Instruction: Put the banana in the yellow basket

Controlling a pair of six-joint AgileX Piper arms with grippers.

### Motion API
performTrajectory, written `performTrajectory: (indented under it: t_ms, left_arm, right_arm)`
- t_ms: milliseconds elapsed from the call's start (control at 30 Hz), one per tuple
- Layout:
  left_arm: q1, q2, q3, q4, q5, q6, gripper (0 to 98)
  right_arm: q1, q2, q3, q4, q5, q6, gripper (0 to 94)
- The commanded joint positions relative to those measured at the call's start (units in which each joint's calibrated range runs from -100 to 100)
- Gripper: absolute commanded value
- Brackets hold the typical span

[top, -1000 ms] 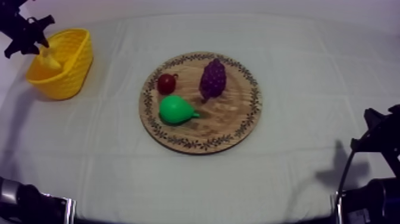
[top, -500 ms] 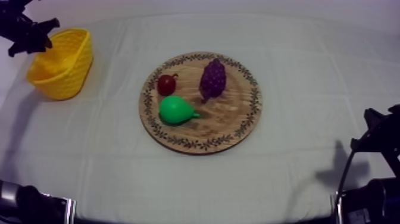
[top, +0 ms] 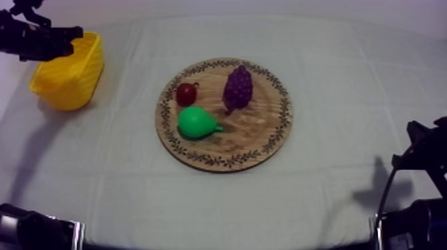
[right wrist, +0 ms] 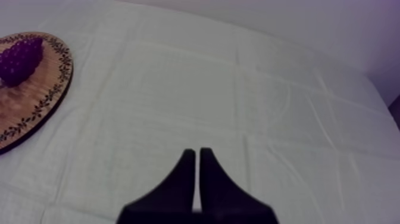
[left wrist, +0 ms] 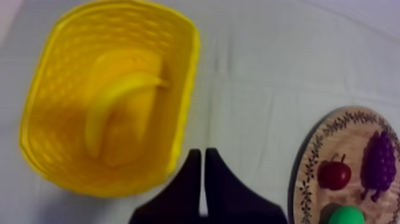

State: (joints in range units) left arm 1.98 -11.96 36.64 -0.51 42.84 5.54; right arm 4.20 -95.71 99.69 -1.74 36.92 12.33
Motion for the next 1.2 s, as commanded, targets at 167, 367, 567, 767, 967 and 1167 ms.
performTrajectory:
  t_ms: [167,367,567,767,967,1167]
  left_arm:
    - [4.6,-18.9,18.7,-0.58,-8.1,-1.4,0.1]
    - [5.9,-37.1,32.9,-0.97,-13.0,-2.3,0.1]
    - [6.1,-52.6,42.5,-0.94,-12.0,-2.8,0.1]
    - [4.6,-65.0,49.9,0.9,-9.4,-5.7,0.1]
    - [4.5,-75.1,56.7,1.27,-8.7,-7.8,0.1]
    - [5.1,-81.5,62.1,-0.68,-10.4,-6.2,0.1]
  right_arm:
    - [0.0,0.0,0.0,0.0,0.0,0.0,0.6]
    - [0.0,0.0,0.0,0.0,0.0,0.0,0.6]
    - [0.0,0.0,0.0,0.0,0.0,0.0,0.6]
    - [0.0,0.0,0.0,0.0,0.0,0.0,0.6]
    - [0.0,0.0,0.0,0.0,0.0,0.0,0.6]
    - [0.0,0.0,0.0,0.0,0.0,0.0,0.6]
